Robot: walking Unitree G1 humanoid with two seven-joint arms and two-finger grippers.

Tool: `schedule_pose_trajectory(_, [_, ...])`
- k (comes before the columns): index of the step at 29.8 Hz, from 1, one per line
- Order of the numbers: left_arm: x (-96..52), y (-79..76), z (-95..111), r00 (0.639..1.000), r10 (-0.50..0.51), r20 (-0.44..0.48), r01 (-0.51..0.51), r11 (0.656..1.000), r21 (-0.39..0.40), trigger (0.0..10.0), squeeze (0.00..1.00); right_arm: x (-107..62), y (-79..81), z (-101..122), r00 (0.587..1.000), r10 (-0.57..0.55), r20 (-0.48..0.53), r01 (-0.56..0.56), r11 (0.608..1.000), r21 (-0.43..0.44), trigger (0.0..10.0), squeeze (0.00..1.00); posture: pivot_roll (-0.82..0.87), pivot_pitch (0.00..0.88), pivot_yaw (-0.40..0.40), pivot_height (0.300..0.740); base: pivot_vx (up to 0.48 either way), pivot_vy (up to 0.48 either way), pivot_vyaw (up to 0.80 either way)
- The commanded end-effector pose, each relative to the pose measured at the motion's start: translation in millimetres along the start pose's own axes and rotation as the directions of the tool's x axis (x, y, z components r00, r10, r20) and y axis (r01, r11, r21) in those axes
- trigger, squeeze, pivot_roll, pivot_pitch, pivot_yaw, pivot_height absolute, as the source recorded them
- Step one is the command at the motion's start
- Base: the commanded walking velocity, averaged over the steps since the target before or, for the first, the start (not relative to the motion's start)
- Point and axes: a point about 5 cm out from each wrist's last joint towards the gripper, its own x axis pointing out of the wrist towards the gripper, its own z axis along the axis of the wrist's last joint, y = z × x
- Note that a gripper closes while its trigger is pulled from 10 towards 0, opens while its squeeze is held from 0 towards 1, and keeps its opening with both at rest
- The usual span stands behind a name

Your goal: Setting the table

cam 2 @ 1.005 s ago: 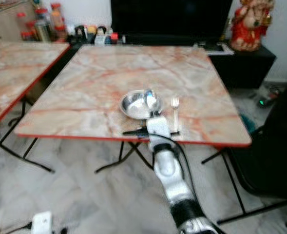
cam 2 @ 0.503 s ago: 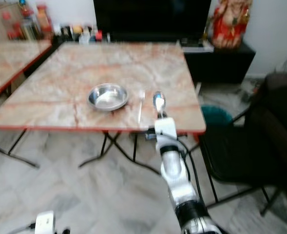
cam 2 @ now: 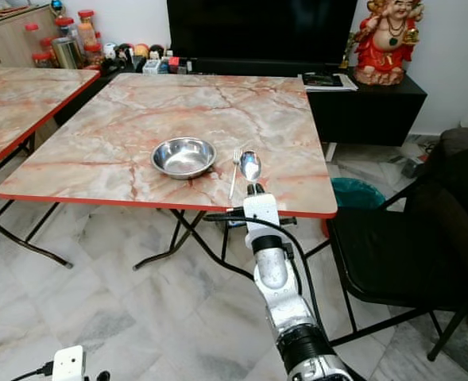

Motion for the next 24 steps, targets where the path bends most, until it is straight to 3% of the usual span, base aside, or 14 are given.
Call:
schedule_pose_trajectory(1, [0.1,3.3,0.8,1.000,0.010,-0.004,-0.010,1.000,0.003,10.0,0.00,4.1,-1.9,5.2,1.000,-0.013,0.011,0.013,1.000,0.011,10.0,0.00,0.04,0.000,0.011,0.740,0.266,0.000,0.00])
schedule_pose_trajectory(11, [-0.1,4.0,0.1,1.000,0.012,-0.005,-0.012,1.000,0.002,10.0,0.00,2.5,-1.6,0.2,1.000,0.001,-0.016,0.000,1.000,0.024,10.0,0.00,0.04,0.000,0.004,0.740,0.273,0.000,0.00])
schedule_pose_trajectory(15, [0.1,3.4,0.7,1.000,0.010,-0.004,-0.010,1.000,0.000,10.0,0.00,4.2,-0.2,3.4,1.000,0.001,-0.002,-0.001,1.000,0.025,10.0,0.00,0.04,0.000,0.003,0.740,0.278,0.000,-0.78])
schedule_pose_trajectory(24, [0.0,2.7,0.2,1.000,0.008,-0.006,-0.008,1.000,0.005,10.0,0.00,3.9,0.4,3.9,1.000,0.017,0.004,-0.017,1.000,0.019,10.0,0.00,0.04,0.000,-0.002,0.740,0.282,0.000,0.00])
